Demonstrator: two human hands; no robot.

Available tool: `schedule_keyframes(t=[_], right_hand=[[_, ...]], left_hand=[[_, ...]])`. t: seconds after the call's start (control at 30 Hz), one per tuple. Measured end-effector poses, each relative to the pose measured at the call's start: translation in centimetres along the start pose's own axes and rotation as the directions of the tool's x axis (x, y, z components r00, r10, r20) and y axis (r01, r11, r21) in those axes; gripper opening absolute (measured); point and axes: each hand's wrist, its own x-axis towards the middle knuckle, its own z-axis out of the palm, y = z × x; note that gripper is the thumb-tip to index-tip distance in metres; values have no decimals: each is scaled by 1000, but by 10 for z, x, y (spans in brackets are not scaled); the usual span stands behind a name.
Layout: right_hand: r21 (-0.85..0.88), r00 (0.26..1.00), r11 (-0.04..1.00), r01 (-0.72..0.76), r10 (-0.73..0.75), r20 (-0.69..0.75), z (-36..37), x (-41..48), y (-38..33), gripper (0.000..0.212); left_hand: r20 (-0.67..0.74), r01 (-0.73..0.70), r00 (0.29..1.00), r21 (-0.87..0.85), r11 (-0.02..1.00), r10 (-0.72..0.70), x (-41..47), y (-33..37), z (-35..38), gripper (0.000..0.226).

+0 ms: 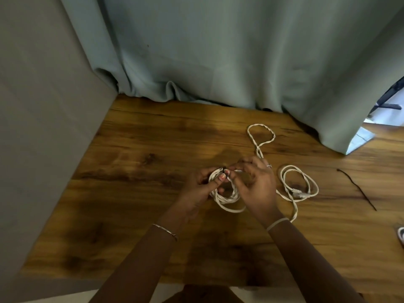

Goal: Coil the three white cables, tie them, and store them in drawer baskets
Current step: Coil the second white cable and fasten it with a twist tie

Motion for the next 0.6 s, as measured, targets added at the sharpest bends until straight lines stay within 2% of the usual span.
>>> schedule_keyframes(t=[0.07,0.27,0.43,0.6], right_hand=[[-40,1000,999,-20,20,-9,-3,1,1,23],[-183,999,982,-36,31,-26,-2,1,-3,14],[-114,989,984,-136,142,47,3,4,-7,13],[60,967,970,-236,228,114,2,15,-5,10]], left_hand=[[-5,-11,1000,-6,1000,11,1,0,4,19],[-90,-38,995,-41,998,34,5,2,8,21],[-104,-37,994,-65,997,30,6,5,4,20],[-80,-42,996,-21,999,40,6,4,-1,28]])
